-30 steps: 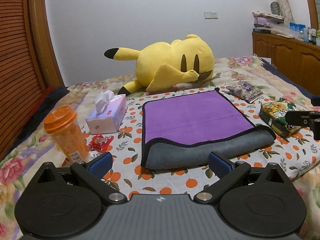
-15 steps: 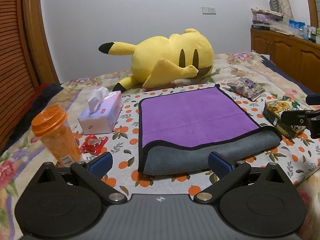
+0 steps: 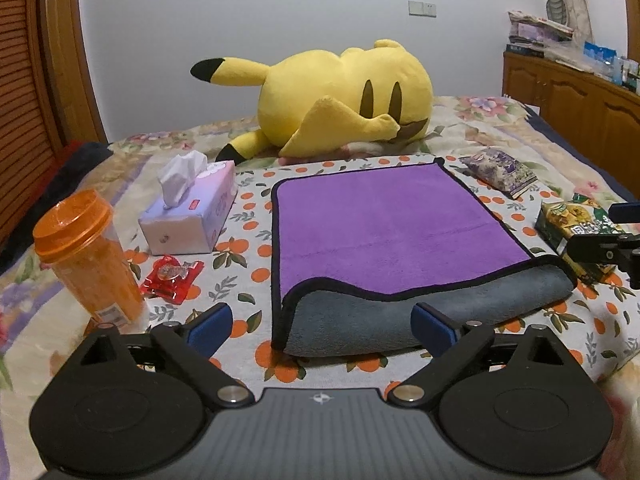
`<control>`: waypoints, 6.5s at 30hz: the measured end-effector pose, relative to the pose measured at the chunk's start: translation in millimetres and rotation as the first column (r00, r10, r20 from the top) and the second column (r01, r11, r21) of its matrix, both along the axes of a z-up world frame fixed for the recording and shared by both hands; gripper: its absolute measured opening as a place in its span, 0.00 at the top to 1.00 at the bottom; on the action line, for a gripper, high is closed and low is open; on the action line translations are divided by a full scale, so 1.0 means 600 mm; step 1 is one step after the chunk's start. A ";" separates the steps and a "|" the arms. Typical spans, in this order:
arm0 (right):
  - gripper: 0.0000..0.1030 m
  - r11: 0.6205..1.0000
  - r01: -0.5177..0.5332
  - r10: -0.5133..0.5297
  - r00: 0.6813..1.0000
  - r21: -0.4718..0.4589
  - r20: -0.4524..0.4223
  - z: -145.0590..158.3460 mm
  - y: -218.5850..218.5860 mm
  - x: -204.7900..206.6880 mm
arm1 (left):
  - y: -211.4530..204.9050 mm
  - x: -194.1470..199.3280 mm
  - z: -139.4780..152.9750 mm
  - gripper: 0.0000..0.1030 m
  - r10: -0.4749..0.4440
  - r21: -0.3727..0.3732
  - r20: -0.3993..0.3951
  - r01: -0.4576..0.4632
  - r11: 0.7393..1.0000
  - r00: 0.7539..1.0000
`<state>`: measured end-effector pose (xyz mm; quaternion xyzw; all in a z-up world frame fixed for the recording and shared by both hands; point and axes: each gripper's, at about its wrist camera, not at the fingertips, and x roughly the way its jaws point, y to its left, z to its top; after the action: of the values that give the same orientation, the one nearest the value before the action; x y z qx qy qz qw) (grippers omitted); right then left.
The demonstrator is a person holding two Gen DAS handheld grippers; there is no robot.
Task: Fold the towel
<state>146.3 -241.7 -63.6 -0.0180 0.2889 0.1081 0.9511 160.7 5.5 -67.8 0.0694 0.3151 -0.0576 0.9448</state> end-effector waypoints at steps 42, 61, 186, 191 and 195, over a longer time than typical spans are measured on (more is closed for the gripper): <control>0.31 0.998 -0.055 0.061 0.961 0.030 -0.270 -0.080 -0.023 0.083 | 0.052 0.094 -0.068 0.65 -0.011 -0.073 -0.181 -0.002 0.997 0.983; 0.78 0.999 -0.047 0.047 0.962 0.007 -0.268 -0.081 -0.029 0.085 | 0.042 0.087 -0.068 0.90 -0.042 -0.061 -0.170 0.032 0.998 0.985; 0.96 0.992 -0.012 0.033 0.984 -0.124 0.173 0.017 -0.010 0.326 | -0.003 0.294 0.077 0.95 -0.136 0.001 0.216 0.139 0.990 0.967; 0.96 0.988 -0.001 0.026 0.987 -0.156 0.157 0.003 -0.006 0.353 | -0.003 0.324 0.059 0.95 -0.108 0.016 0.206 0.107 0.994 0.973; 0.96 0.985 0.001 0.024 0.989 -0.174 0.145 -0.012 0.001 0.371 | 0.000 0.347 0.045 0.95 -0.084 0.018 0.200 0.082 0.996 0.976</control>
<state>369.0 -241.2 -70.8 -0.1102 0.2262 0.0866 0.9639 368.7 5.5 -40.6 0.0923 0.2156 -0.0882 0.9681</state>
